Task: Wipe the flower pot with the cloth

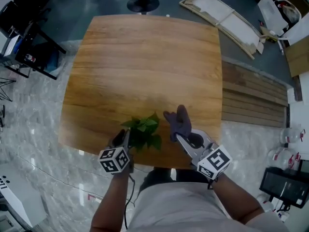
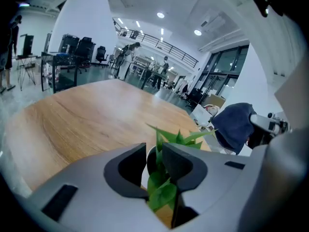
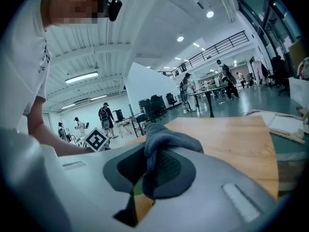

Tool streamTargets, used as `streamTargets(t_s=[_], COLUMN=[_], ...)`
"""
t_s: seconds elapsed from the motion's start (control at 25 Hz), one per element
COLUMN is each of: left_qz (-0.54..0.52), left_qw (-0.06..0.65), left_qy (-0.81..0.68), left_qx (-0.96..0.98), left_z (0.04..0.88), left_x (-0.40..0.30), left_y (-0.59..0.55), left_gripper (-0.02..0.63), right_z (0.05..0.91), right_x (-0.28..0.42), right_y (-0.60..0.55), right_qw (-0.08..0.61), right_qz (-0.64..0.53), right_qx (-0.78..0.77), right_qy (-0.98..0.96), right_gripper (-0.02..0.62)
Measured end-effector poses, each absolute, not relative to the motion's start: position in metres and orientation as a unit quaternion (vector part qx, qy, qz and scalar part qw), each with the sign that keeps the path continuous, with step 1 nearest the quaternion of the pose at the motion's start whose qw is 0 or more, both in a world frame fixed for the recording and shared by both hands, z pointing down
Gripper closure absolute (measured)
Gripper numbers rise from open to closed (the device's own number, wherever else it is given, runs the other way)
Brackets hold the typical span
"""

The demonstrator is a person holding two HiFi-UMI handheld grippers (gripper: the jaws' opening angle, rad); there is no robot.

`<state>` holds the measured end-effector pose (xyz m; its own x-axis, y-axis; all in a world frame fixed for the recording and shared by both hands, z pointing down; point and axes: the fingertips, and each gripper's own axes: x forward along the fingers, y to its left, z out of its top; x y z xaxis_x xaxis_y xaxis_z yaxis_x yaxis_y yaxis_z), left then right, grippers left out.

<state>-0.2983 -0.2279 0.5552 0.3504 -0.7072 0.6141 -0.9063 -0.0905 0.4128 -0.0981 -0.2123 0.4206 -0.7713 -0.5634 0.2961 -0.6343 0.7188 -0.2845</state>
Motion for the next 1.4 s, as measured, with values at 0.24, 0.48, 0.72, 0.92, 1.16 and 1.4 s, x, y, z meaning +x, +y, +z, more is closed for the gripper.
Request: streamTargets(t_s=[0.24,0.48,0.72,0.92,1.16,1.4], left_qz=[0.095,0.041,0.001,-0.017,-0.022,-0.031], left_qw=[0.291,0.223,0.164,0.127,0.091,0.083], left_qy=[-0.546,-0.531,-0.529,-0.527,-0.524,-0.52], left_qx=[0.779,0.816,0.833,0.84,0.847,0.849], left_z=[0.459,0.363,0.291,0.257,0.222,0.206], left_x=[-0.29,-0.269,-0.268,-0.263,-0.255,-0.248], left_y=[-0.226,-0.215,-0.205,-0.205,-0.199,-0.199], left_gripper=[0.514,0.579,0.594,0.598,0.598,0.6], right_z=[0.368,0.314,0.268,0.238,0.211,0.2], right_x=[-0.119,-0.134,-0.146,-0.15,-0.153,-0.148], right_y=[-0.201,-0.193,-0.19,-0.191,-0.186,-0.185], right_qw=[0.073,0.037,0.006,-0.012,-0.022,-0.031], right_qz=[0.152,0.118,0.088,0.059,0.041,0.032], right_qx=[0.312,0.304,0.3,0.297,0.295,0.293], right_qy=[-0.935,-0.945,-0.95,-0.953,-0.954,-0.955], right_gripper=[0.563,0.563,0.563,0.563,0.563,0.563])
